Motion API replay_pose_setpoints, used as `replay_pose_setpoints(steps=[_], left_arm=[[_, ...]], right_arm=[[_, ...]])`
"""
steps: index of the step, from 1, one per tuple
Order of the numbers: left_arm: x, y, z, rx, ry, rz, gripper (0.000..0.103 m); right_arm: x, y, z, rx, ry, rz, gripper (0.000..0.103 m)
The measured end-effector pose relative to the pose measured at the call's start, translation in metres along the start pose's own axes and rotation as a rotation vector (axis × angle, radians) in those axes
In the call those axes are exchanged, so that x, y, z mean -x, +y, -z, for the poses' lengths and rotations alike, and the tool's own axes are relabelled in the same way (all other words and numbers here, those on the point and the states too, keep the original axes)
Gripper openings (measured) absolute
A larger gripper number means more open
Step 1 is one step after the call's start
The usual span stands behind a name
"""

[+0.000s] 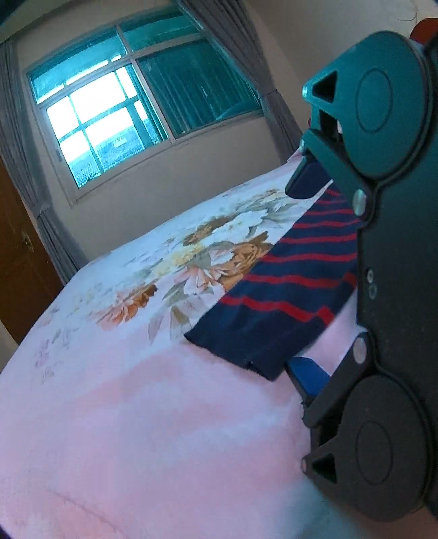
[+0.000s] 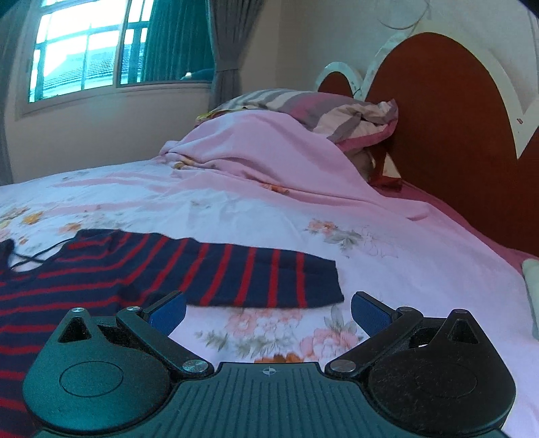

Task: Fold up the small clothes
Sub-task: 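Grasp the striped shirt's sleeve cuff with the left gripper, then fold the held sleeve across the shirt body with the left gripper, then release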

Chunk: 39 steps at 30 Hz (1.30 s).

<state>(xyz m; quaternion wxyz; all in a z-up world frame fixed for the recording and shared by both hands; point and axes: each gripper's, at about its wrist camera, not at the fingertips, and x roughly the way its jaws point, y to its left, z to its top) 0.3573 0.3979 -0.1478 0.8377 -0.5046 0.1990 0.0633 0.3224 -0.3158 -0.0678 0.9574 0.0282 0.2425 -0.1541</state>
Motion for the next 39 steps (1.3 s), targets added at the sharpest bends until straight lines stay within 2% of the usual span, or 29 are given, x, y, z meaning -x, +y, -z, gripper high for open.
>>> replay_pose_setpoints(steps=[6,7,8,9,10,11,13,14,16,17,19,22,25,27,28,29,31,33,36,39], left_arm=[[-0.012,-0.004,0.000,-0.052,-0.008,-0.010,0.096],[-0.013,-0.005,0.000,-0.061,-0.006,-0.016,0.094],[-0.013,-0.006,0.000,-0.070,-0.004,-0.015,0.087],[-0.013,-0.007,0.000,-0.077,-0.001,-0.021,0.072],[-0.013,-0.005,0.001,-0.067,0.016,-0.019,0.026],[-0.016,-0.001,0.001,-0.043,0.040,-0.016,0.011],[-0.020,0.006,0.002,-0.028,0.046,-0.047,0.015],[-0.020,0.010,0.003,-0.011,0.030,-0.041,0.024],[-0.018,0.018,0.003,0.055,0.004,0.011,0.033],[-0.017,0.020,0.003,0.080,-0.009,0.030,0.043],[-0.017,0.021,0.001,0.104,-0.028,0.048,0.052],[-0.018,0.015,0.001,0.109,-0.042,0.027,0.054],[-0.014,0.014,0.002,0.102,-0.067,0.007,0.047],[-0.014,0.015,0.002,0.084,-0.081,-0.025,0.030],[-0.016,0.018,0.001,0.082,-0.070,-0.054,0.010],[-0.017,0.021,0.000,0.080,-0.056,-0.077,0.002],[-0.015,0.018,-0.001,0.061,-0.056,-0.075,0.001],[-0.003,-0.002,-0.002,-0.022,-0.099,-0.014,0.001],[0.002,-0.048,0.001,-0.164,-0.118,0.054,0.001],[-0.006,-0.106,0.013,-0.297,-0.089,0.136,0.001]], right_arm=[[-0.013,0.004,-0.004,-0.006,-0.013,0.001,0.103],[-0.016,0.002,-0.005,-0.015,-0.009,0.012,0.103],[-0.019,0.000,-0.005,-0.028,-0.003,0.015,0.103],[-0.020,-0.003,-0.005,-0.043,0.006,0.018,0.103],[-0.021,-0.005,-0.004,-0.052,0.011,0.017,0.103],[-0.021,-0.006,-0.003,-0.052,0.014,0.019,0.103],[-0.019,-0.007,0.000,-0.039,0.017,0.023,0.103],[-0.019,-0.008,0.002,-0.033,0.019,0.022,0.103],[-0.017,-0.009,0.005,-0.029,0.025,0.024,0.103],[-0.017,-0.010,0.006,-0.030,0.026,0.023,0.103],[-0.016,-0.010,0.009,-0.027,0.030,0.023,0.103],[-0.016,-0.010,0.011,-0.021,0.033,0.023,0.103],[-0.015,-0.010,0.012,-0.028,0.033,0.018,0.103],[-0.015,-0.010,0.013,-0.027,0.031,0.017,0.103],[-0.015,-0.009,0.014,-0.023,0.030,0.017,0.103],[-0.016,-0.010,0.014,-0.023,0.031,0.017,0.103],[-0.018,-0.013,0.014,-0.024,0.035,0.021,0.103],[-0.019,-0.018,0.014,-0.026,0.032,0.027,0.103],[-0.021,-0.028,0.014,-0.036,0.033,0.041,0.103],[-0.023,-0.039,0.015,-0.057,0.039,0.049,0.103]])
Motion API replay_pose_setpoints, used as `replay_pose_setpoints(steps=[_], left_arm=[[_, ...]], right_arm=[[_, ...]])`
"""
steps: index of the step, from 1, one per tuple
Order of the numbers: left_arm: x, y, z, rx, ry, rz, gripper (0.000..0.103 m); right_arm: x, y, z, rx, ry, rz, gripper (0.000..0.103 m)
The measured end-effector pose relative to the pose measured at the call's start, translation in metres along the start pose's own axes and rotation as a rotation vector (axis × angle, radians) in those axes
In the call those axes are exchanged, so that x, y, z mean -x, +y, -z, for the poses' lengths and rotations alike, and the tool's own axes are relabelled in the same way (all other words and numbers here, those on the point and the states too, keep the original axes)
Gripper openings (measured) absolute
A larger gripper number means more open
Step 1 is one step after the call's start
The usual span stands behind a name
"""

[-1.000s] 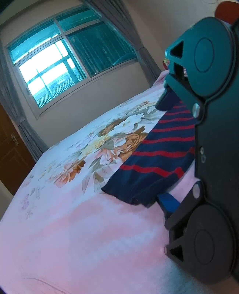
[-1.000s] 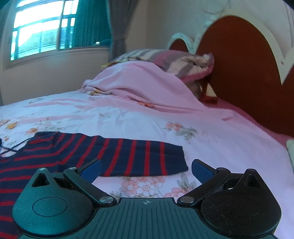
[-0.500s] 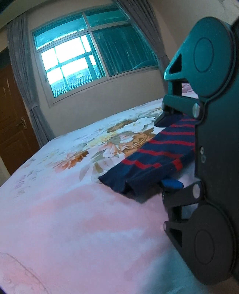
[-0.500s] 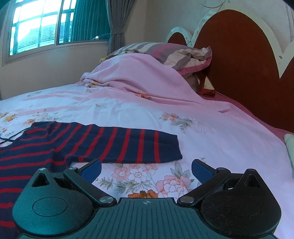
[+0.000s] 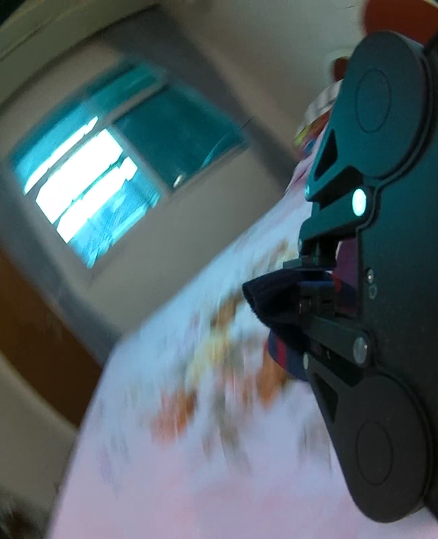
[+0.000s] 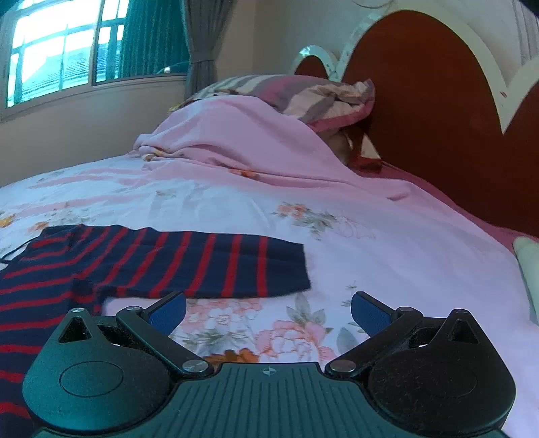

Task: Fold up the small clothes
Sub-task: 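Fold the held sleeve across the shirt body with the left gripper, then release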

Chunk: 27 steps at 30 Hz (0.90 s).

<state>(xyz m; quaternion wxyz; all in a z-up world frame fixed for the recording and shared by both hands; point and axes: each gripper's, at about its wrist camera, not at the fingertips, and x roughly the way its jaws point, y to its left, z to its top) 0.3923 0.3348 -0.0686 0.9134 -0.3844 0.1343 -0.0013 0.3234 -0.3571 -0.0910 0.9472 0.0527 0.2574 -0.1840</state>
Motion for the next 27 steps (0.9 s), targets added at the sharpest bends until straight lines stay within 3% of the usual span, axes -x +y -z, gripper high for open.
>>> replay_pose_setpoints(steps=[5,9,14,20,21,24,25,26,27], left_arm=[[-0.040,-0.105,0.037,-0.236,0.084,0.141,0.001],[-0.079,-0.161,0.108,-0.389,0.230,0.188,0.001],[-0.123,-0.170,0.191,-0.528,0.396,0.121,0.001],[-0.122,-0.180,0.228,-0.634,0.419,0.095,0.004],[-0.123,-0.181,0.227,-0.630,0.419,0.087,0.010],[-0.115,-0.182,0.221,-0.661,0.365,0.035,0.047],[-0.108,-0.185,0.218,-0.675,0.324,0.039,0.078],[-0.096,-0.185,0.213,-0.684,0.282,0.040,0.094],[-0.074,-0.181,0.206,-0.697,0.222,0.040,0.093]], right_arm=[[0.003,-0.019,0.002,-0.028,-0.001,0.006,0.103],[0.003,-0.039,0.007,-0.039,0.010,0.024,0.103],[0.002,-0.060,0.016,-0.044,0.034,0.044,0.103],[-0.002,-0.074,0.025,-0.044,0.058,0.059,0.103],[-0.003,-0.075,0.027,-0.046,0.062,0.059,0.103],[-0.002,-0.073,0.029,-0.049,0.070,0.053,0.103],[0.000,-0.072,0.030,-0.048,0.068,0.050,0.103],[0.000,-0.072,0.030,-0.048,0.065,0.048,0.103],[0.001,-0.071,0.029,-0.047,0.062,0.046,0.103]])
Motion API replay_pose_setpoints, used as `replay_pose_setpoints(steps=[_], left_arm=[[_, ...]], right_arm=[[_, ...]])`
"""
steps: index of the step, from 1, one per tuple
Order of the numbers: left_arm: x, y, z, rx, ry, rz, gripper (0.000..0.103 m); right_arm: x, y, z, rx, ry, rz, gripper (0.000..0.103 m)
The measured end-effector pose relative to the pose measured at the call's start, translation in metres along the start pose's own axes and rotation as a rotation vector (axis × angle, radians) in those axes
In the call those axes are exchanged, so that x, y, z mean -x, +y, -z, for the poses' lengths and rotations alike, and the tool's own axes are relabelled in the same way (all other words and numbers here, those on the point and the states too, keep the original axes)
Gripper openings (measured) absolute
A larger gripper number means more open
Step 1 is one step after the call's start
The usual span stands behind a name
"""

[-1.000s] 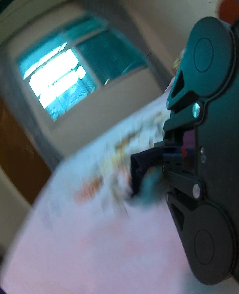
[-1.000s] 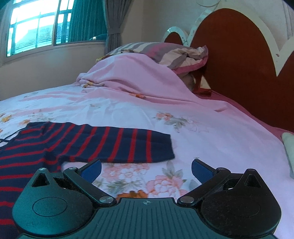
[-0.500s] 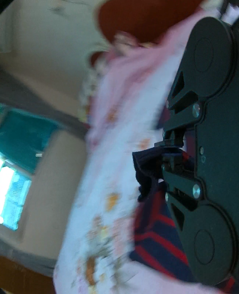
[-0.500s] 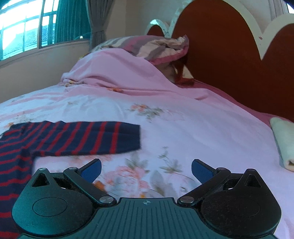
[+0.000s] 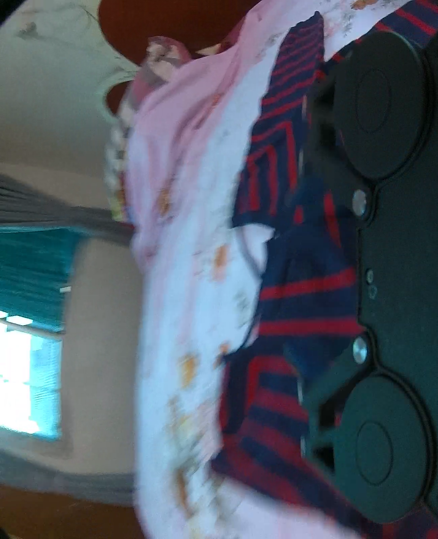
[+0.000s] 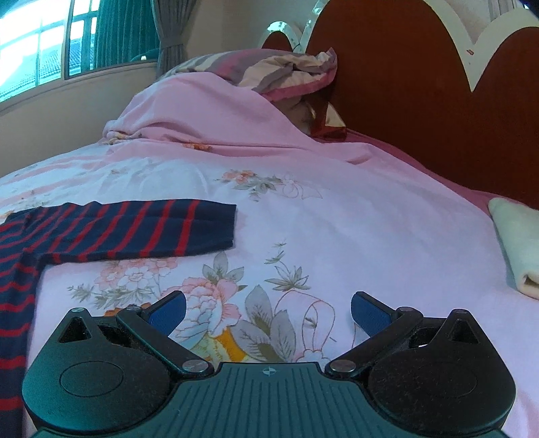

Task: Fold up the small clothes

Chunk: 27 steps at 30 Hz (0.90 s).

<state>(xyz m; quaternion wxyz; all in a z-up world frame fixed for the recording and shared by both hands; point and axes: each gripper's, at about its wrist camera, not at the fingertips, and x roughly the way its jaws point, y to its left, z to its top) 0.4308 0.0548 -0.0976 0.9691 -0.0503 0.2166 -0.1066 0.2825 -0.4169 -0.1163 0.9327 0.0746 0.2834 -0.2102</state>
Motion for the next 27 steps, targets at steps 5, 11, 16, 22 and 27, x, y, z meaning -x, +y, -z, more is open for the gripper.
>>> replay_pose_setpoints(steps=[5,11,16,22,27], left_arm=[[0.072,0.043,0.014,-0.011,-0.038,-0.130,0.077],[0.077,0.101,0.019,-0.017,0.089,-0.307,0.069],[0.046,0.112,0.020,-0.037,0.202,-0.298,0.068],[0.036,0.150,0.016,0.132,0.155,-0.363,0.060],[0.059,0.161,0.030,0.123,0.195,-0.306,0.070]], right_arm=[[0.000,0.004,0.001,0.007,0.007,-0.006,0.103],[0.011,0.019,0.001,0.021,0.005,-0.033,0.103],[0.019,0.036,-0.005,0.042,-0.011,-0.046,0.103],[0.024,0.055,-0.011,0.071,-0.021,-0.059,0.103],[0.021,0.064,-0.008,0.081,-0.024,-0.072,0.103]])
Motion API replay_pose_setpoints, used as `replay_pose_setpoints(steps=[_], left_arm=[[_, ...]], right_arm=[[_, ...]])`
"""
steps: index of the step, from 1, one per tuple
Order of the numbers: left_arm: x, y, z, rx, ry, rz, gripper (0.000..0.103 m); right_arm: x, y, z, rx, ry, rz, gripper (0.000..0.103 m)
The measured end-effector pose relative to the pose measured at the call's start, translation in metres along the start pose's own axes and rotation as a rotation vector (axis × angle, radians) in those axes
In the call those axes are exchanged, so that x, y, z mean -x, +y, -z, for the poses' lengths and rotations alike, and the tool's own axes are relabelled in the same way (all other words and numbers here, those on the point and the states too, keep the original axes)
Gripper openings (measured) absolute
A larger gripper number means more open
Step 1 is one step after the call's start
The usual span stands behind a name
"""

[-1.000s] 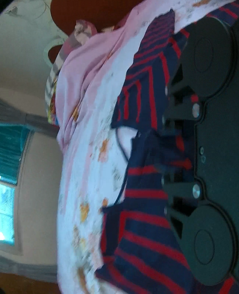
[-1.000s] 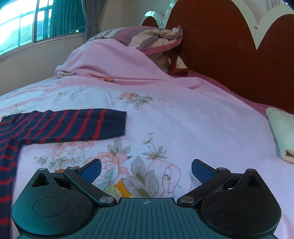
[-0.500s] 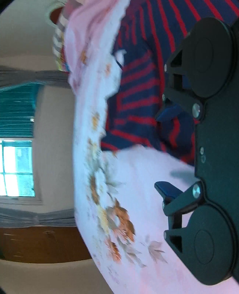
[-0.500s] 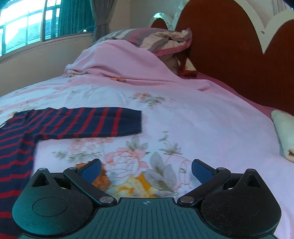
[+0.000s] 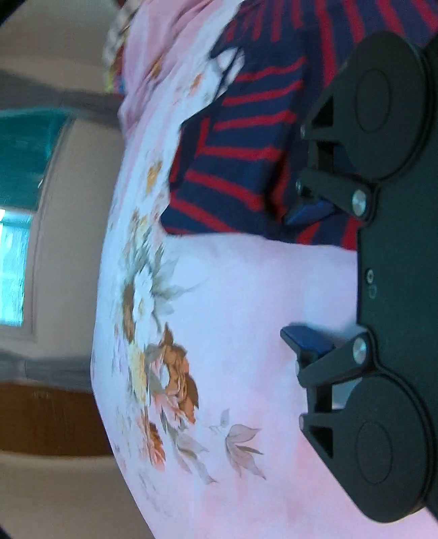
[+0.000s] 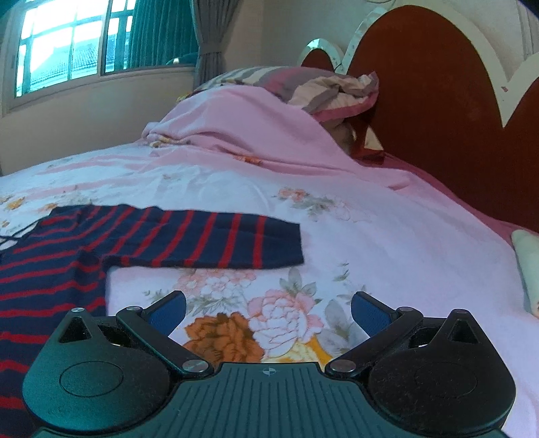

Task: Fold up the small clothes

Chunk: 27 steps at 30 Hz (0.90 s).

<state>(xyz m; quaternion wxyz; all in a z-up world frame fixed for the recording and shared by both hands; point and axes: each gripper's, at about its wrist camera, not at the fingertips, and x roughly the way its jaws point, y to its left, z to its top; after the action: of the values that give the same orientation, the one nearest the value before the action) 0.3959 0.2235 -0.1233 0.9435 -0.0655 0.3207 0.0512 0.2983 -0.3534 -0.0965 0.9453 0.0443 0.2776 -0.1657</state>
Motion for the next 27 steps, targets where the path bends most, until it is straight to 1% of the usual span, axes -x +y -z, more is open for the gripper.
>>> replay_pose_setpoints(steps=[1,2,3,5,6,7,8,9,11,12,13,14,15,17,18,19,20,21,22,23,24,26,27], left_arm=[[0.005,0.000,0.000,-0.026,0.008,0.025,0.074],[0.012,0.001,0.002,-0.034,-0.004,0.033,0.074],[0.022,0.003,0.001,-0.025,-0.049,0.047,0.073],[0.030,0.002,-0.009,0.014,-0.112,0.063,0.073],[0.031,-0.001,-0.017,0.032,-0.137,0.097,0.073],[0.029,-0.009,-0.025,0.039,-0.137,0.150,0.072],[0.026,-0.022,-0.032,0.032,-0.114,0.212,0.071],[0.025,-0.033,-0.035,0.025,-0.098,0.266,0.065],[0.021,-0.065,-0.033,0.015,-0.048,0.368,0.056],[0.017,-0.082,-0.028,0.030,-0.008,0.418,0.056],[0.014,-0.095,-0.021,0.054,0.030,0.463,0.055],[0.010,-0.104,-0.014,0.091,0.067,0.493,0.050],[0.005,-0.112,-0.005,0.136,0.105,0.517,0.050],[-0.005,-0.121,0.011,0.226,0.129,0.558,0.050],[-0.013,-0.124,0.017,0.294,0.154,0.582,0.050],[-0.019,-0.125,0.022,0.358,0.155,0.603,0.050],[-0.024,-0.124,0.023,0.397,0.142,0.606,0.048],[-0.030,-0.122,0.024,0.462,0.131,0.604,0.048],[-0.035,-0.119,0.025,0.531,0.129,0.619,0.047],[-0.040,-0.117,0.025,0.591,0.129,0.630,0.041],[-0.045,-0.118,0.024,0.619,0.132,0.622,0.038],[-0.050,-0.119,0.024,0.628,0.133,0.600,0.024],[-0.055,-0.119,0.025,0.644,0.135,0.593,0.019]], right_arm=[[-0.003,0.001,0.001,0.000,0.009,-0.003,0.103],[-0.004,0.001,0.003,-0.003,0.014,-0.004,0.103],[-0.005,0.001,0.004,-0.007,0.015,-0.004,0.103],[-0.007,0.002,0.006,-0.003,0.012,-0.003,0.103],[-0.008,0.003,0.007,0.001,0.013,0.002,0.103],[-0.010,0.003,0.007,0.002,0.016,0.005,0.103],[-0.012,0.002,0.008,-0.001,0.020,0.005,0.103],[-0.012,0.002,0.008,-0.005,0.023,0.005,0.103],[-0.012,0.001,0.007,-0.014,0.019,0.005,0.103],[-0.011,0.001,0.006,-0.016,0.016,0.003,0.103],[-0.011,0.001,0.006,-0.015,0.014,0.000,0.103],[-0.010,0.001,0.006,-0.012,0.011,-0.001,0.103],[-0.010,0.000,0.006,-0.009,0.009,-0.001,0.103],[-0.008,-0.003,0.007,-0.005,0.004,-0.002,0.103],[-0.008,-0.004,0.008,-0.003,0.005,0.000,0.103],[-0.009,-0.006,0.008,-0.002,0.008,0.002,0.103],[-0.009,-0.009,0.009,-0.005,0.011,0.005,0.103],[-0.009,-0.012,0.010,-0.011,0.014,0.008,0.103],[-0.009,-0.015,0.011,-0.016,0.016,0.010,0.103],[-0.008,-0.018,0.012,-0.021,0.018,0.013,0.103],[-0.008,-0.021,0.013,-0.024,0.019,0.017,0.103],[-0.009,-0.025,0.015,-0.031,0.025,0.021,0.103],[-0.009,-0.027,0.016,-0.035,0.027,0.023,0.103]])
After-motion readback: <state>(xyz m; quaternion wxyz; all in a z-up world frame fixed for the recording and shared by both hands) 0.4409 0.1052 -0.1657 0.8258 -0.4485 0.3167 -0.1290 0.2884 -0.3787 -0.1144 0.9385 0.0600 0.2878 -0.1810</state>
